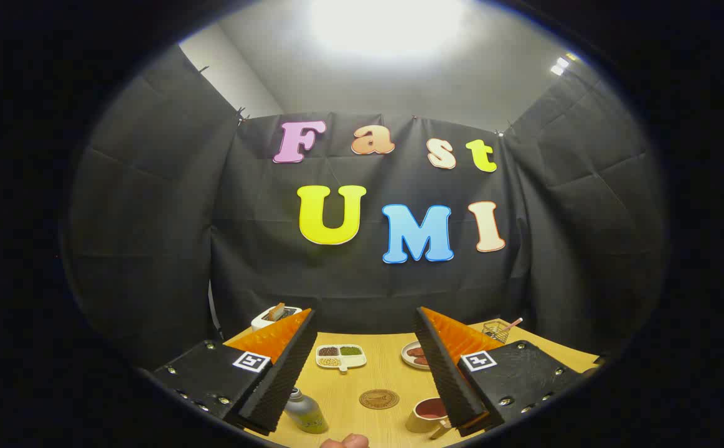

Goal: Take the bottle from table, then pour the juice into the cup, finally place the bottle on the coaster

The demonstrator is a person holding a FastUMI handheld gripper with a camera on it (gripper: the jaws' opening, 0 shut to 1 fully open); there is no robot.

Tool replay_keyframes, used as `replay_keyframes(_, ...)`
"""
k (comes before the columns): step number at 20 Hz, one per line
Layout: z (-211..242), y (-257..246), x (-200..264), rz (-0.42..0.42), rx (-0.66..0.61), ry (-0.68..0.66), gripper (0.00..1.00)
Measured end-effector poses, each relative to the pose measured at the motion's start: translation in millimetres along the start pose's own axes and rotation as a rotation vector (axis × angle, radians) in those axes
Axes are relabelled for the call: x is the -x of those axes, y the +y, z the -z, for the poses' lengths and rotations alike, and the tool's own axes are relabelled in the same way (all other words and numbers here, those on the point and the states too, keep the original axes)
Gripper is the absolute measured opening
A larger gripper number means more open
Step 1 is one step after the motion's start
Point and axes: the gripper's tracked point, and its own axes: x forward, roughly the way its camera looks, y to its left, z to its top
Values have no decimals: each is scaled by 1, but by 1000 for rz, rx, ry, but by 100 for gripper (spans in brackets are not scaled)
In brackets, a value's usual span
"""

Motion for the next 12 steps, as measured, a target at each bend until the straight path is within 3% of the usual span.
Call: replay_keyframes(12,2,3,-1,-36,8,-19,96)
